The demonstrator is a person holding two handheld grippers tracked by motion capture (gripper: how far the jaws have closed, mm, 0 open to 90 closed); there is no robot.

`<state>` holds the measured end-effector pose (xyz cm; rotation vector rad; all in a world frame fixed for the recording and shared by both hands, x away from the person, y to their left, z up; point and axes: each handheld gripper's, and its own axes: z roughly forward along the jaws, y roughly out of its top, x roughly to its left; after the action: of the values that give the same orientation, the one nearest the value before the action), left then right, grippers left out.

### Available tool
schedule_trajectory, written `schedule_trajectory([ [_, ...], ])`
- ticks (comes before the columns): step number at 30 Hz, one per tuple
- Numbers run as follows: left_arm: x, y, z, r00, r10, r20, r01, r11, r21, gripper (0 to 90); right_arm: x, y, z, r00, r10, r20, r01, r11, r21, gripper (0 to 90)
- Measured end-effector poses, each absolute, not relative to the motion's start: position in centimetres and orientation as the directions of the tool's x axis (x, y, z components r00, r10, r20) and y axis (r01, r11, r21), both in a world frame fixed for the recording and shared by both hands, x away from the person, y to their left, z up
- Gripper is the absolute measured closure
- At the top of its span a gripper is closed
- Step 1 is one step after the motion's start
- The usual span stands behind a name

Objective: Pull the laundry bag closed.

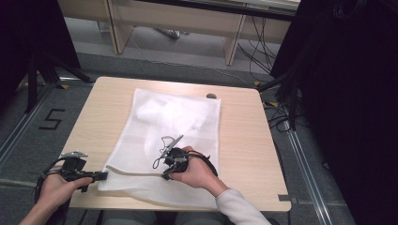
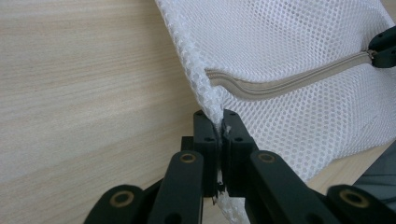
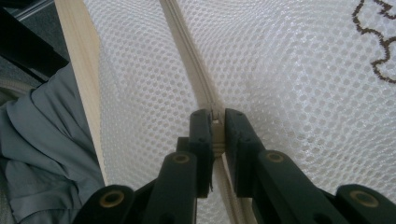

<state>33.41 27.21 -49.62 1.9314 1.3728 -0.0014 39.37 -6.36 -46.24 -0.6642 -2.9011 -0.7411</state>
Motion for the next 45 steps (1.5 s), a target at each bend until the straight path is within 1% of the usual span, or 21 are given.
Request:
schedule_trajectory([
  [21, 33.4, 27.2, -49.6, 0.425, 0.812, -0.401, 0.811, -0.145, 0.566, 85.7, 39.4, -7.3, -46.0, -0.899, 0.392, 0.196, 0.438, 0.783, 0.442, 82.5],
  [45, 33.4, 27.2, -49.6, 0.421, 0.812, -0.405, 0.812, -0.138, 0.568, 85.6, 39.2, -8.1, -45.8, -0.897, 0.400, 0.187, 0.440, 0.779, 0.446, 82.5],
])
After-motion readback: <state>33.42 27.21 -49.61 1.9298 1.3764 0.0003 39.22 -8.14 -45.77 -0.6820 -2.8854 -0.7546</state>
